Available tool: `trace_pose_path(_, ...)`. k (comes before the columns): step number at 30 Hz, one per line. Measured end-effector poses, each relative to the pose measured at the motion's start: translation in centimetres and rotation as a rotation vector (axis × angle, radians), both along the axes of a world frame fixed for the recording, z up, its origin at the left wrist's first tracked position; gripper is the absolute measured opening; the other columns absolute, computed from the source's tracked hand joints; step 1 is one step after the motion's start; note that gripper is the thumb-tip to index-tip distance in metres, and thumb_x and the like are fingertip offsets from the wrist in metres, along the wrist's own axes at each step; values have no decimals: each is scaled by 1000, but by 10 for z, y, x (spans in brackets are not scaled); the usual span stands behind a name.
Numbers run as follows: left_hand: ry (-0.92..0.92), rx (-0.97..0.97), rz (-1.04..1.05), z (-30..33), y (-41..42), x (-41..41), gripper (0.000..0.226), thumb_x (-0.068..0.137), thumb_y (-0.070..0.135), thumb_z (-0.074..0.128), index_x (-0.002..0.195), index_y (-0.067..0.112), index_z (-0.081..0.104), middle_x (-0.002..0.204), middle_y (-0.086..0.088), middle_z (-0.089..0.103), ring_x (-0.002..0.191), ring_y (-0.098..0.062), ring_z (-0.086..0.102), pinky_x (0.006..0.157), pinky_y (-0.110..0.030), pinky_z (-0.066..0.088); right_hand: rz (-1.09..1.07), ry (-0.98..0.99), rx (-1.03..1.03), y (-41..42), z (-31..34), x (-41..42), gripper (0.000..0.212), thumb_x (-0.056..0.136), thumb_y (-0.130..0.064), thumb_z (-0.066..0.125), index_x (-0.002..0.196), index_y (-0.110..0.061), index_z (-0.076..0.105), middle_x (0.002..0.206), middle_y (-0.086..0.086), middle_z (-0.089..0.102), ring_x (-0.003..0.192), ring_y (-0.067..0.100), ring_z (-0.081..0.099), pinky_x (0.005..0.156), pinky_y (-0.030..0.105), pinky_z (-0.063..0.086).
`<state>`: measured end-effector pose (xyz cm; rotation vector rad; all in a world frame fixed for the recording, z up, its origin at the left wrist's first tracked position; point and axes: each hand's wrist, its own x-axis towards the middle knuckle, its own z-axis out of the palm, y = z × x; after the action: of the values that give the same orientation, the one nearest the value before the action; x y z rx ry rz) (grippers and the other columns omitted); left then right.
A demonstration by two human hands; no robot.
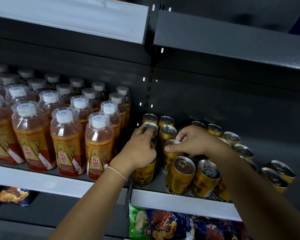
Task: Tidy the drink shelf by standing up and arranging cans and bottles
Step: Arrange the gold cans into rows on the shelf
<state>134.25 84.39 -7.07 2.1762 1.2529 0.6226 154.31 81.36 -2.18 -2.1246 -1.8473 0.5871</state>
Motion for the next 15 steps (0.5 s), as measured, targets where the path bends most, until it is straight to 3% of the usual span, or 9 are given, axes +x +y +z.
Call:
trace_pose_path(5,-11,-16,9,1,0,-1,70,92,14,48,155,20,19,163,-4,7,150,-24,8,121,-37,19,-20,12,102,6,-4,-4,43,64,-41,92,94,-21,70,91,-2,70,85,12,67,72,31,58)
trace_pose_path(9,-23,-29,-1,1,1,-2,67,95,14,46,155,18,17,164,-4,7,151,-21,4,118,-30,15,-15,73,107,6,-6,-4,58,64,-37,94,112,-16,68,103,-3,69,95,12,66,82,33,58)
trace_pose_path(15,-24,-36,-5,1,4,-2,66,96,15,46,155,18,16,164,-3,7,151,-21,5,114,-25,13,-11,146,114,7,-8,-5,64,62,-36,95,117,-18,67,104,-6,67,95,10,66,86,34,59)
